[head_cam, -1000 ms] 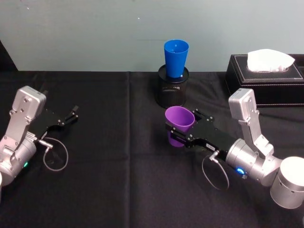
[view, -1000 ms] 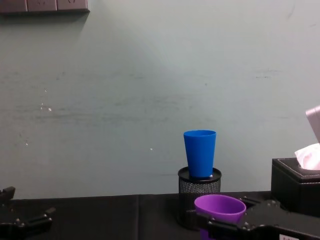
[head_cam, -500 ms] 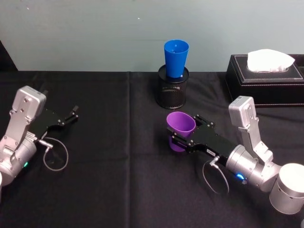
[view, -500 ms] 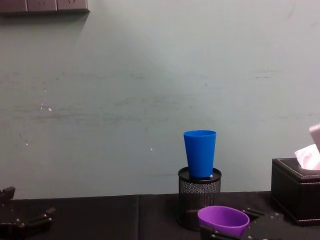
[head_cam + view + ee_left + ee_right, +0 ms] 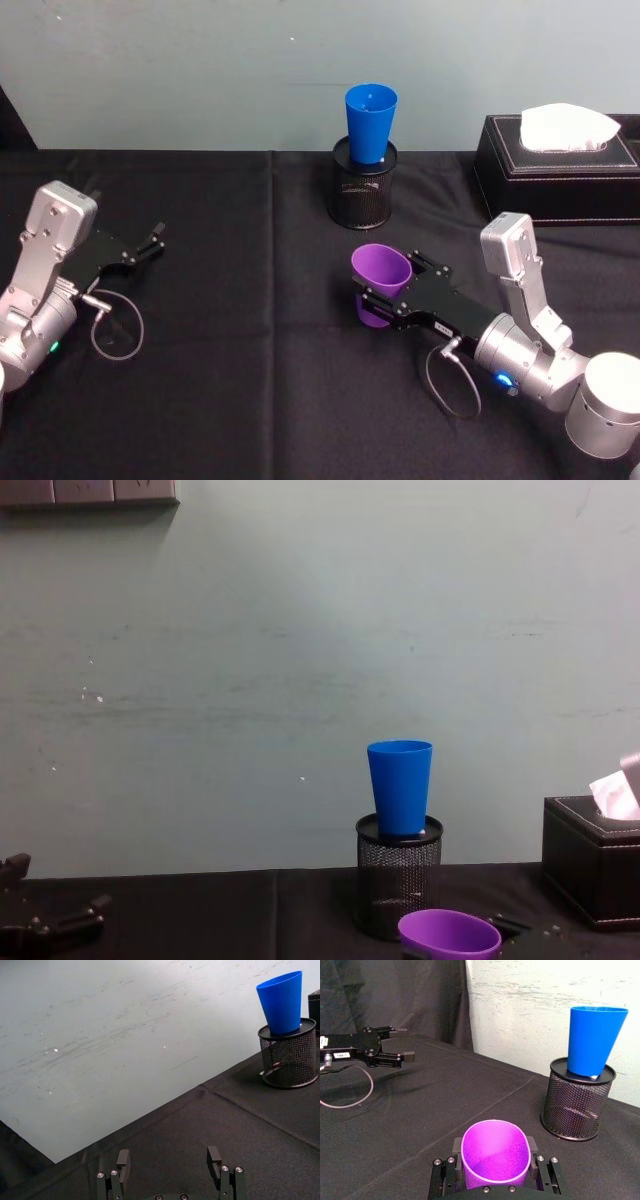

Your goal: Pick up one cup with a gripper and tap it against the other cup.

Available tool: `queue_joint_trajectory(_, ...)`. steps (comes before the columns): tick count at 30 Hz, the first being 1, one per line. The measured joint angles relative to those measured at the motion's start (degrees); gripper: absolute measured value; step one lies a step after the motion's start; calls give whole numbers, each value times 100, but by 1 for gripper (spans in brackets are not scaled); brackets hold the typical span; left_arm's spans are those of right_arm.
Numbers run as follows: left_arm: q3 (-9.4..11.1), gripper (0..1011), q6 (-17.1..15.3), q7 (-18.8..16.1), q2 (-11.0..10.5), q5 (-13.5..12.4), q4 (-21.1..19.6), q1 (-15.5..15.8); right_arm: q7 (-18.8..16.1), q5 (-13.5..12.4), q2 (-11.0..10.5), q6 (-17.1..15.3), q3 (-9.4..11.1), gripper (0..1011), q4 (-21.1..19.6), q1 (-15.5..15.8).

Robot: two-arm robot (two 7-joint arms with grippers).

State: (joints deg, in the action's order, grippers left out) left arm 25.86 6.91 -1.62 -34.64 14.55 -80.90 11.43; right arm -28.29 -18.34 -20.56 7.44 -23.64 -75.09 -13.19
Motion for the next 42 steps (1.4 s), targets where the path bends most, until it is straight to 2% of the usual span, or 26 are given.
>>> queue_joint_trajectory(18, 0, 1005, 0, 0, 0, 0, 0, 0, 1, 21, 13, -11, 11, 729, 51, 3)
queue_joint_trajectory(30, 0, 1005, 0, 0, 0, 0, 0, 0, 3, 19, 8, -15, 4, 1002, 37, 2)
queue_joint_trajectory(42, 0, 1005, 0, 0, 0, 0, 0, 0, 6, 15, 7, -15, 4, 1003, 32, 2)
